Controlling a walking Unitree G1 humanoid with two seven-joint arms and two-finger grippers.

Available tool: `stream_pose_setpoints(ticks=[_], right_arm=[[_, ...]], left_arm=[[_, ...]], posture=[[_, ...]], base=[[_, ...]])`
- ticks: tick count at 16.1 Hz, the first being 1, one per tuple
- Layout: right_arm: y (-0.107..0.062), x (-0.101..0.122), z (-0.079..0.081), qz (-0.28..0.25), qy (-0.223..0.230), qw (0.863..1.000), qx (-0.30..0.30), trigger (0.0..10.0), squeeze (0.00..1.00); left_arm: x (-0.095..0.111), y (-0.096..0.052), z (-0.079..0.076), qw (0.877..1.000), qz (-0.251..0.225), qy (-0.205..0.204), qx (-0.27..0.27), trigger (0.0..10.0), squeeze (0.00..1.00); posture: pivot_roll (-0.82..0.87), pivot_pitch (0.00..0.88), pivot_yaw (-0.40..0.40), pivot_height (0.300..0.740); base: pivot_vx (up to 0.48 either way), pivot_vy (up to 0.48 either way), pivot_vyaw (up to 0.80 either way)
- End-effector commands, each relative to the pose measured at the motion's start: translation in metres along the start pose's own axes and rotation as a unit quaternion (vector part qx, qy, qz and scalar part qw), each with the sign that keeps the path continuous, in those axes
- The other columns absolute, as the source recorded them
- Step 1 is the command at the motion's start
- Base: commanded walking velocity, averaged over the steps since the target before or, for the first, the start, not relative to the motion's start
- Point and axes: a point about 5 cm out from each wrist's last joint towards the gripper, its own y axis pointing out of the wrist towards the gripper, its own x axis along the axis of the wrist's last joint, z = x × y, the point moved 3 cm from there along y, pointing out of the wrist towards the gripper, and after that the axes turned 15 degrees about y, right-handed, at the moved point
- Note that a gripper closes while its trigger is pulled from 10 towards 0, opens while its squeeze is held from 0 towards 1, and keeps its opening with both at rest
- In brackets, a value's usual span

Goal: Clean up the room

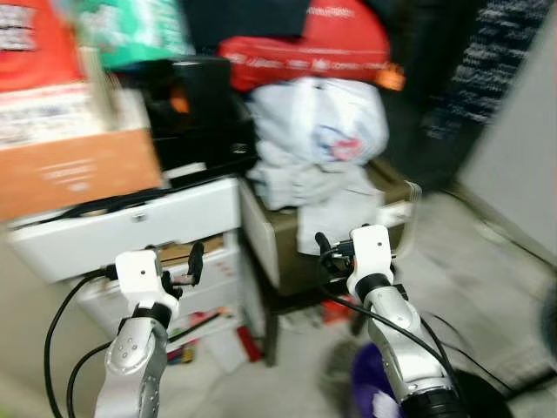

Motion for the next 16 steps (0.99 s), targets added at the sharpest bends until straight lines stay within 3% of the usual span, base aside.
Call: stream_pose_setpoints(ticks=[1, 11, 16], right_arm=[[0.001, 0.002, -0.004, -0.002, 0.001, 1.000, -0.004, 10.0, 0.00], [-0.002, -0.003, -0.003, 0.002, 0.005, 1.000, -0.006, 10.0, 0.00], [-0.006, -0.004, -0.010, 0.000, 0.009, 1.000, -0.019, 10.0, 0.00]], left_arm=[[0.001, -0.001, -0.004, 1.000, -0.001, 0.004, -0.005, 10.0, 0.00], [0.003, -0.005, -0.012, 0.999, -0.006, 0.018, -0.028, 10.0, 0.00], [0.012, -0.017, -0.013, 0.998, -0.022, 0.040, -0.037, 10.0, 0.00]], posture=[[-0.05, 0.000, -0.033, 0.740], [-0.05, 0.000, -0.023, 0.740], [-0.05, 0.000, -0.019, 0.740]], base=[[0.000, 0.000, 0.80], [0.000, 0.000, 0.77], [0.000, 0.000, 0.00]])
